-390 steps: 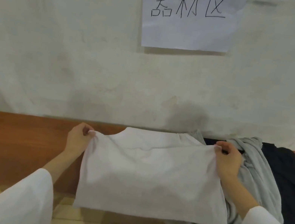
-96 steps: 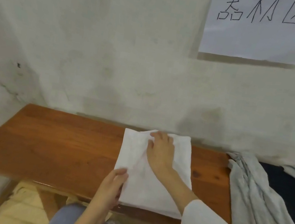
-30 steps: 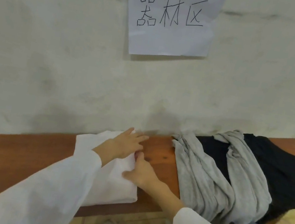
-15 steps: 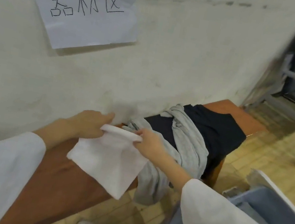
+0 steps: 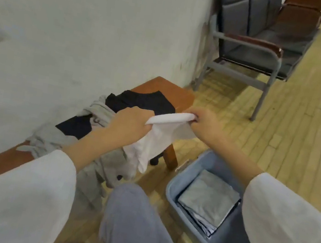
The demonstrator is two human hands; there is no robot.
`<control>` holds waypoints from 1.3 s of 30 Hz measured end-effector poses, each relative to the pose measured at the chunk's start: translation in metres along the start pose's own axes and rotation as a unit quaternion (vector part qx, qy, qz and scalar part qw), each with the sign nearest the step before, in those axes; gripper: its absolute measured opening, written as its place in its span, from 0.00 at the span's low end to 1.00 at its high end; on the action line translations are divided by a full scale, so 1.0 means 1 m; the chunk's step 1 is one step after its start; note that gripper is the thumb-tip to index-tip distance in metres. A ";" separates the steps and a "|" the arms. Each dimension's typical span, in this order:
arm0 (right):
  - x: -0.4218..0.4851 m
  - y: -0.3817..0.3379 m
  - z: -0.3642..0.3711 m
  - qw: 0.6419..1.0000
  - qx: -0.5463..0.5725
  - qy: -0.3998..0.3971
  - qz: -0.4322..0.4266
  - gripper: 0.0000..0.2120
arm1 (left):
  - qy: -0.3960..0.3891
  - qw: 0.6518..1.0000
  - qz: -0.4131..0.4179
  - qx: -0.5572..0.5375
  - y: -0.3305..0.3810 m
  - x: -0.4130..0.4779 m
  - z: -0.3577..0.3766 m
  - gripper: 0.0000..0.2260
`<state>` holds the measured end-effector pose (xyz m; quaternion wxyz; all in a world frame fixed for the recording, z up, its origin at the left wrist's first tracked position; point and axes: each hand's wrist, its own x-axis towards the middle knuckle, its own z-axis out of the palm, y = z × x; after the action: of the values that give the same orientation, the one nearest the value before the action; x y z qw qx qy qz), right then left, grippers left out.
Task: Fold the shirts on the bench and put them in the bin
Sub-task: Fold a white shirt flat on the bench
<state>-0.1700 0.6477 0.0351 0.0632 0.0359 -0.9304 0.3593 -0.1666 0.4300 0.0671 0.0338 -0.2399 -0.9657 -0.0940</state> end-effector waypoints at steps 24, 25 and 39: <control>-0.071 0.359 0.092 0.935 -0.222 -0.111 0.254 0.14 | -0.395 0.740 -0.312 -0.446 0.187 0.037 0.389 0.13; -0.066 0.364 0.102 0.932 -0.219 -0.121 0.264 0.14 | -0.396 0.746 -0.317 -0.432 0.180 0.040 0.398 0.13; 0.006 0.411 0.216 0.935 -0.223 -0.079 0.265 0.17 | -0.386 0.710 -0.404 -0.428 0.086 0.070 0.497 0.19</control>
<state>-0.2416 0.8059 -0.3961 -0.1017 -0.1988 -0.9642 0.1427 -0.1982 0.6354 -0.3978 -0.4898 0.1691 -0.7554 -0.4011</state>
